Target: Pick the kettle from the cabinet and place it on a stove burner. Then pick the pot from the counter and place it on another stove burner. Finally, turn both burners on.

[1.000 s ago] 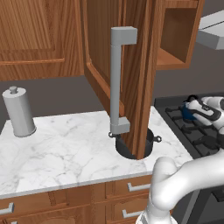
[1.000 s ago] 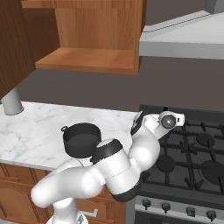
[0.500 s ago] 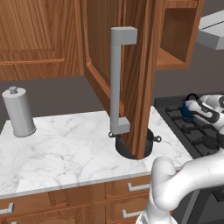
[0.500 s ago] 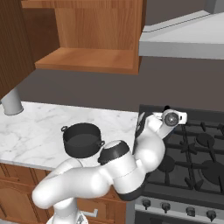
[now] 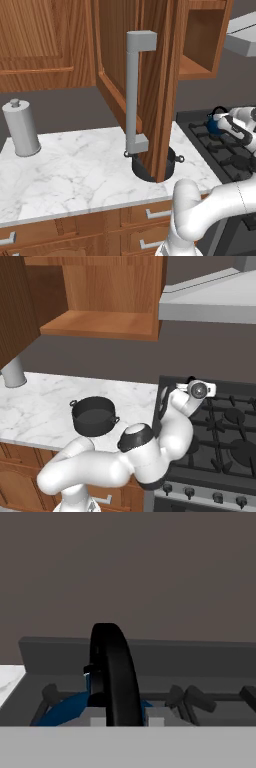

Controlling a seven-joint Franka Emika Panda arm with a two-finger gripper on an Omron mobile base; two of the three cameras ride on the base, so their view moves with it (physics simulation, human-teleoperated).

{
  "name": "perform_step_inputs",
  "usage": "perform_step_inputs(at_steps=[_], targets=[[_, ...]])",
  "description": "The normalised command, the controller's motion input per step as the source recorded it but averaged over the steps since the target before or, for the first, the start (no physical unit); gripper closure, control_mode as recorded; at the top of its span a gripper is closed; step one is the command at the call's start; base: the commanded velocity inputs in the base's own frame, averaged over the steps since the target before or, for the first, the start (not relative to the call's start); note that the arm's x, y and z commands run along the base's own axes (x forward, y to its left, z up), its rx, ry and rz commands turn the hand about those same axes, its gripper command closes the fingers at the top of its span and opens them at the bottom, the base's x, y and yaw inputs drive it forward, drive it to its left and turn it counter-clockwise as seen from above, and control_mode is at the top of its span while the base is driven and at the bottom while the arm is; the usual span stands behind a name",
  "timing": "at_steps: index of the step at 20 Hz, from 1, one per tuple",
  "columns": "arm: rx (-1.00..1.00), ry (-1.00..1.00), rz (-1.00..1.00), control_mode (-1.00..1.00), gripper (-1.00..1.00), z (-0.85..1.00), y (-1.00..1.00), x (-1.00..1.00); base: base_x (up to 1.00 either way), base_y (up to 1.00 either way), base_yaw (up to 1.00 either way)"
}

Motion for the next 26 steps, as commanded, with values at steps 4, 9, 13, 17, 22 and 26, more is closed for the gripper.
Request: perform_step_inputs(at_steps=[4, 9, 13, 17, 22, 26], targets=[[0.01, 0.0, 0.0, -1.0, -1.0, -0.07, -0.02, -0.01, 0.0, 0.0, 0.0], [0.0, 0.0, 0.0, -1.0, -1.0, -0.09, 0.0, -0.09, 0.0, 0.0, 0.0], [0.0, 0.0, 0.0, -1.0, -1.0, -0.12, 0.0, -0.11, 0.0, 0.0, 0.0], [0.01, 0.0, 0.0, -1.0, -1.0, -0.07, 0.0, -0.05, 0.0, 0.0, 0.0], [0.0, 0.0, 0.0, -1.0, -1.0, 0.0, 0.0, 0.0, 0.0, 0.0, 0.0], [0.0, 0.0, 0.0, -1.0, -1.0, 0.0, 0.0, 0.0, 0.0, 0.0, 0.0]])
